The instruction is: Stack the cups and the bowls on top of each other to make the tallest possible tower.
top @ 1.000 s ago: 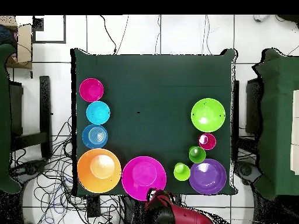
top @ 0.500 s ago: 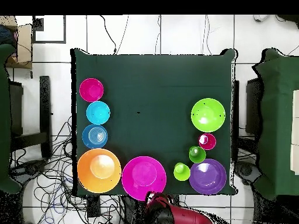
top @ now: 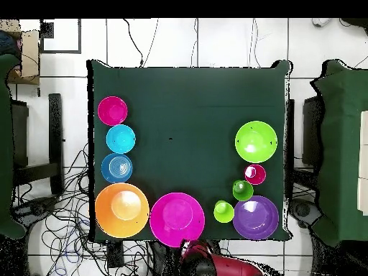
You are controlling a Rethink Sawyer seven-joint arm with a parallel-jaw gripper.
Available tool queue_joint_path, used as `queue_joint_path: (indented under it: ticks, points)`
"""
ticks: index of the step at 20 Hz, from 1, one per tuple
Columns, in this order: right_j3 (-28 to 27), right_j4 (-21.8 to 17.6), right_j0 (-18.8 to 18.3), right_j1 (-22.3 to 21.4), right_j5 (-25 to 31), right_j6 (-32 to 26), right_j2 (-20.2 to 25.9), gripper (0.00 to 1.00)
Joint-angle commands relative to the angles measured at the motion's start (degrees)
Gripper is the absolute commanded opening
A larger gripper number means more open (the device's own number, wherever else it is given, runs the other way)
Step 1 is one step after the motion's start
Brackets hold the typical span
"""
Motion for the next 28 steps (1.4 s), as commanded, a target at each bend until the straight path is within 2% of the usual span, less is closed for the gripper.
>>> queue_joint_path:
  ticks: [1,9,19,28]
  points:
    - [-8.72,-3.56,-1.76,3.85,-3.42,4.01,6.17,1.00]
    - [-9.50,-4.45,-2.47,4.14,-2.54,4.06,6.99,1.00]
    - [-9.36,-3.42,-1.18,3.11,-1.30,4.86,7.09,1.00]
    - [-11.57,-4.31,-2.54,5.85,-1.80,4.06,8.46,1.00]
